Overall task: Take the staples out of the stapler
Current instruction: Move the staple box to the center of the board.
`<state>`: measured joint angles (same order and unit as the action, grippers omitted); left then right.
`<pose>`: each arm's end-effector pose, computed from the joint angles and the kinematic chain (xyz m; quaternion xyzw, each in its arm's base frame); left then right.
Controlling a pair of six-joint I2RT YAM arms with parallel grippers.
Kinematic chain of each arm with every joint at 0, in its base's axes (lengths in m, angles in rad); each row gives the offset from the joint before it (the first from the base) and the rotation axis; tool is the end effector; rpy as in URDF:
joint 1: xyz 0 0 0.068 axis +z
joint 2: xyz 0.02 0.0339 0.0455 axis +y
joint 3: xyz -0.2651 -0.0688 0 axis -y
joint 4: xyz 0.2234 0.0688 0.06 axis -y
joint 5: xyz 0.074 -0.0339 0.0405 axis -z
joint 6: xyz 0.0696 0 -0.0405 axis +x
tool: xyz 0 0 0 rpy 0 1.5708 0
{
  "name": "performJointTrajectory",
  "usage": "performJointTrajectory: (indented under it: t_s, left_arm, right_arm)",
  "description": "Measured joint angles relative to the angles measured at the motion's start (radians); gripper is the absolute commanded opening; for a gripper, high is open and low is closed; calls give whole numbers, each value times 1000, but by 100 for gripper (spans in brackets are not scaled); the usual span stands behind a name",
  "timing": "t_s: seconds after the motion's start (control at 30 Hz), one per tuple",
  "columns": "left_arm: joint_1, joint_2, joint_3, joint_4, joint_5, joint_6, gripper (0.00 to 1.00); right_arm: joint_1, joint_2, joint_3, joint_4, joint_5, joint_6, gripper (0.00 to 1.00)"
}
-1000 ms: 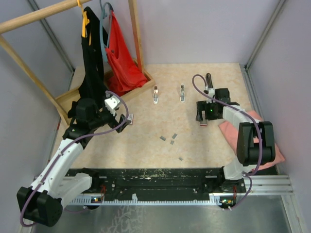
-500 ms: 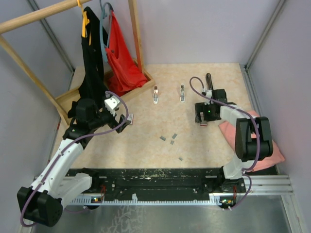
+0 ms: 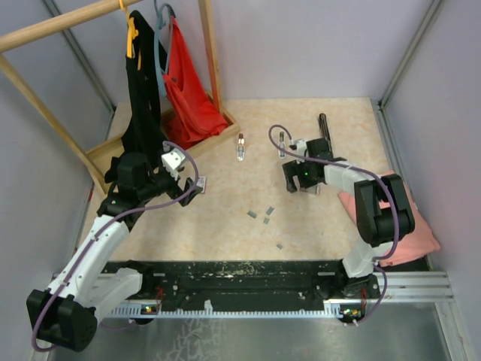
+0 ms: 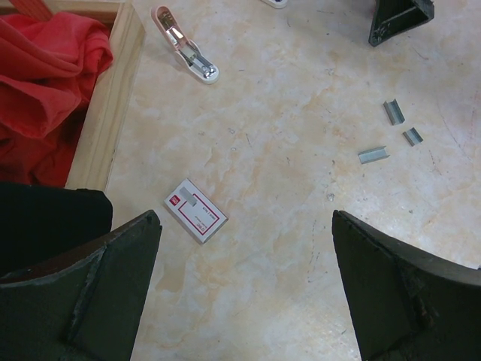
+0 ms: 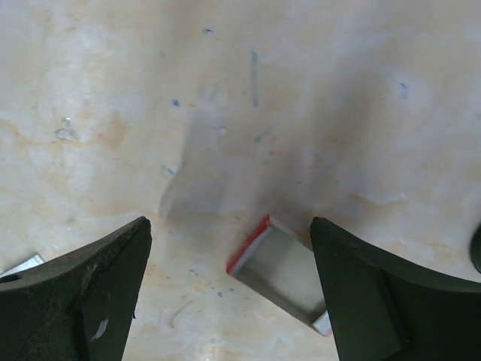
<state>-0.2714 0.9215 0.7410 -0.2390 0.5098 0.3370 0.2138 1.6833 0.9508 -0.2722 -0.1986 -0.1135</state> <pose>0.1964 -0.0899 0.2887 0.3741 0.7334 -0.1941 0.5334 0.3218 0.0839 0.1521 -0.1830 0.9382 0.1090 0.2728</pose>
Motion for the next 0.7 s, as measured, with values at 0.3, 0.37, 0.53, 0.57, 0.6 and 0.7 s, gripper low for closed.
performJointTrajectory:
  t_s: [0.3, 0.37, 0.53, 0.57, 0.6, 0.7]
  left_arm:
    - [7, 0, 0, 0, 6, 0, 100]
    - [8, 0, 0, 0, 7, 0, 100]
    - [10, 0, 0, 0, 8, 0, 100]
    - [10, 0, 0, 0, 8, 0, 100]
    - [10, 0, 0, 0, 8, 0, 100]
    - [10, 0, 0, 0, 8, 0, 100]
  right_arm:
    - [91, -11, 1, -16, 20, -58, 92]
    - [91, -36, 1, -32, 19, -82, 93]
    - [90, -119, 34, -89, 11, -181, 99]
    - [90, -131, 42, -100, 8, -206, 99]
    - [87, -144, 55, -120, 3, -240, 99]
    - [74, -172, 79, -174, -16, -338, 99]
